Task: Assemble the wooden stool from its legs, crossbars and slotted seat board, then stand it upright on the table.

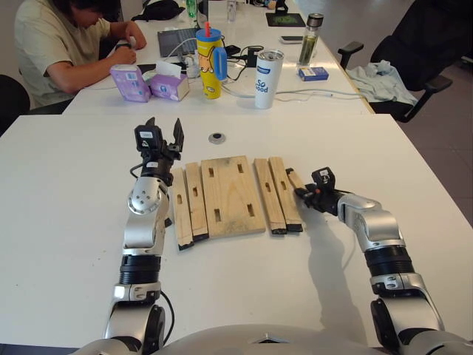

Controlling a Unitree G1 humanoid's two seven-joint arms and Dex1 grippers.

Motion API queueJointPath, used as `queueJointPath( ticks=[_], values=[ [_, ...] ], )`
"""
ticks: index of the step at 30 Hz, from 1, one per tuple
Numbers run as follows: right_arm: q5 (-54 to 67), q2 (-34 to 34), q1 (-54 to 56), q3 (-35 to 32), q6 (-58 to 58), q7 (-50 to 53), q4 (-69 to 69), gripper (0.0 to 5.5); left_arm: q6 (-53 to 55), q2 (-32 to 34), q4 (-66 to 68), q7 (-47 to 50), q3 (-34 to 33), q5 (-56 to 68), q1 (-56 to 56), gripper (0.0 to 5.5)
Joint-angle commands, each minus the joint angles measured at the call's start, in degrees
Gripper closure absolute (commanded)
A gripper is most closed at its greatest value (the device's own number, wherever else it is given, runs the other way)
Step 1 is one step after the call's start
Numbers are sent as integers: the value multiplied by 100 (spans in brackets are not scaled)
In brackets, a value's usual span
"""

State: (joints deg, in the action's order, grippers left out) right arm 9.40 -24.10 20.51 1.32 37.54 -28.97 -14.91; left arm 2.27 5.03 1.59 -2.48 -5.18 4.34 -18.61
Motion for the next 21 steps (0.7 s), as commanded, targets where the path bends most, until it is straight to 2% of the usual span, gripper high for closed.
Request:
queueJointPath(
  ticks=[1, 4, 9, 13, 17, 21],
  values=[
    [-174, 30, 135, 269, 17, -144, -515, 418, 293, 12, -511, 165, -166, 56, 176, 241],
    [-123, 127, 253, 55, -288, 70, -668, 418, 526, 14, -538, 106, -250, 220, 137, 241],
    [361, 574, 547, -1014, -1635, 821, -531, 418, 1207, 42, -475, -322, -505, 1062, -185, 241],
    [498, 805, 582, -1268, -2565, 958, -49, 418, 1589, 49, -276, -914, -629, 1857, -553, 241],
    [769, 1010, 443, -1061, -2685, 630, 658, 418, 2221, 64, -367, -1274, -656, 2564, -817, 241],
    [1060, 1106, 151, -514, -2520, -44, 1360, 418, 3176, -103, -447, -1658, -807, 3858, -1102, 241]
  ],
)
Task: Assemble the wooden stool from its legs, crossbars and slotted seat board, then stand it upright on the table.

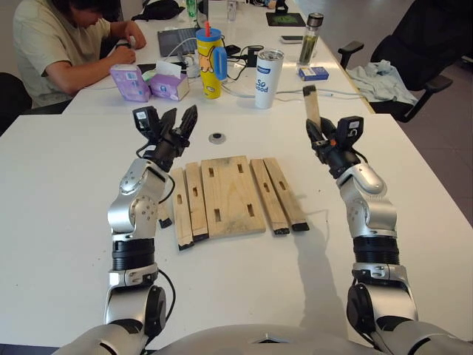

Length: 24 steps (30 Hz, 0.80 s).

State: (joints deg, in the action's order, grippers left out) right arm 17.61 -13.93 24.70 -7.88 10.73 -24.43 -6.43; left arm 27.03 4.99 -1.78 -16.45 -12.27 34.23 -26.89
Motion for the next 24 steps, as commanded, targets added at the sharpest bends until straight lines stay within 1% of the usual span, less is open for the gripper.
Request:
queueJointPath(
  ticks=[1, 5, 8, 18, 24],
  values=[
    [330, 91, -341, 516, 212, -648, 672, 418, 928, -106, -136, -337, -83, 1112, -325, 241],
    [541, 85, -511, 790, 290, -1076, 1086, 418, 1665, -162, -191, -330, -170, 2007, -447, 241],
    [534, 58, -563, 903, 216, -1256, 1214, 418, 1923, -169, -156, -218, -245, 2361, -501, 241],
    [193, -42, -673, 1137, -246, -1385, 1323, 418, 2090, -153, -289, -143, -94, 2468, -514, 241],
    [-25, -57, -681, 1175, -496, -1311, 1260, 418, 2041, -170, -251, -82, -84, 2436, -563, 323]
  ],
)
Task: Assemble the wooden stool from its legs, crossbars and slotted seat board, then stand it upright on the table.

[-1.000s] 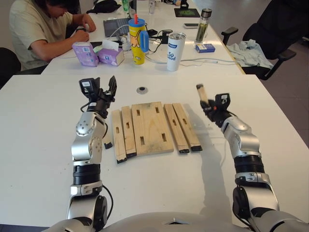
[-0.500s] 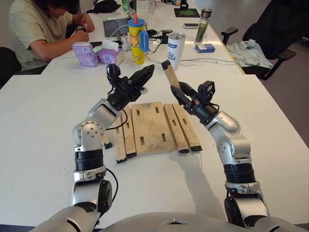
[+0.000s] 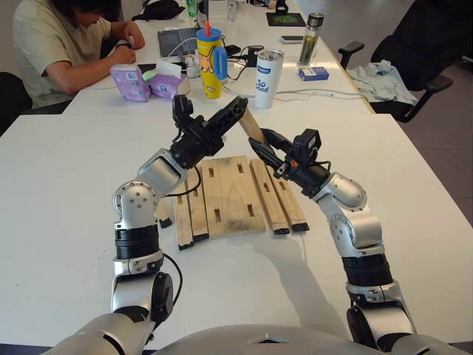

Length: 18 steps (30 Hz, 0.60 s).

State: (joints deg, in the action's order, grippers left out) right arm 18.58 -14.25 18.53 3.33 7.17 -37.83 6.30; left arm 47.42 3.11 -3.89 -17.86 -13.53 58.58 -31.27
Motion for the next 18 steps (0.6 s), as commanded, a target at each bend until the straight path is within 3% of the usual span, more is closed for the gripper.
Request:
queueJointPath(
  ticks=[1, 11, 18],
  values=[
    [-142, -29, -77, 62, -165, 26, -13, 418, -2, 11, -35, 75, 39, 5, -134, 338],
    [-269, -51, -94, 109, -332, 42, -58, 418, 25, 35, -52, 105, 43, 21, -123, 501],
    [-233, -52, -45, 55, -302, 83, -86, 418, 24, 96, -53, 50, 125, -51, -33, 506]
  ],
)
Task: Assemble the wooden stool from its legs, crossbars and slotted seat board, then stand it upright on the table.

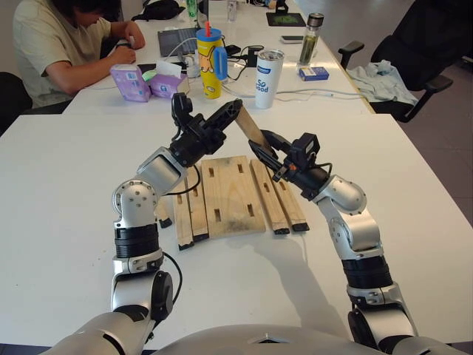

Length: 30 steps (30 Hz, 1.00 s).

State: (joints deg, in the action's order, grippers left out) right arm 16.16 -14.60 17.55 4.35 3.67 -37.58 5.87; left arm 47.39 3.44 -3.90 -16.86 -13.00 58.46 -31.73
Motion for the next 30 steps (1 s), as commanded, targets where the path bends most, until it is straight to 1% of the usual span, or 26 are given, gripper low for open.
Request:
queueJointPath(
  ticks=[1, 3, 4, 5, 8, 10, 15, 17, 23, 30],
  values=[
    [7, -29, 62, -33, 79, 45, -51, 418, -36, 73, -36, -31, 53, -86, 12, 506],
    [-55, -64, 57, 30, 157, 33, -90, 418, -235, 129, -23, 106, 9, -302, 9, 506],
    [-113, -68, 35, 19, 240, 130, -134, 389, -348, 159, -47, 181, 1, -439, 17, 506],
    [-116, -59, 23, -5, 387, 222, -190, 375, -428, 159, -89, 253, -30, -512, 32, 506],
    [-255, -211, -120, 135, 643, 180, -355, 373, -632, 41, -463, 724, -234, -608, 230, 506],
    [-311, -271, -232, 97, 771, 239, -446, 373, -701, -47, -713, 1055, -334, -611, 398, 506],
    [-277, -254, -234, -341, 913, 682, -780, 373, -934, -402, -1694, 2189, -570, -745, 1267, 506],
    [-291, -245, -241, -466, 894, 827, -834, 373, -1077, -547, -1905, 2439, -592, -841, 1611, 506],
    [-274, -202, -168, -528, 923, 890, -1067, 373, -1492, -870, -2012, 2890, -424, -1420, 2423, 506],
    [-248, -174, -197, -477, 975, 855, -1089, 373, -1746, -912, -1780, 2915, -207, -1776, 2767, 506]
  ],
)
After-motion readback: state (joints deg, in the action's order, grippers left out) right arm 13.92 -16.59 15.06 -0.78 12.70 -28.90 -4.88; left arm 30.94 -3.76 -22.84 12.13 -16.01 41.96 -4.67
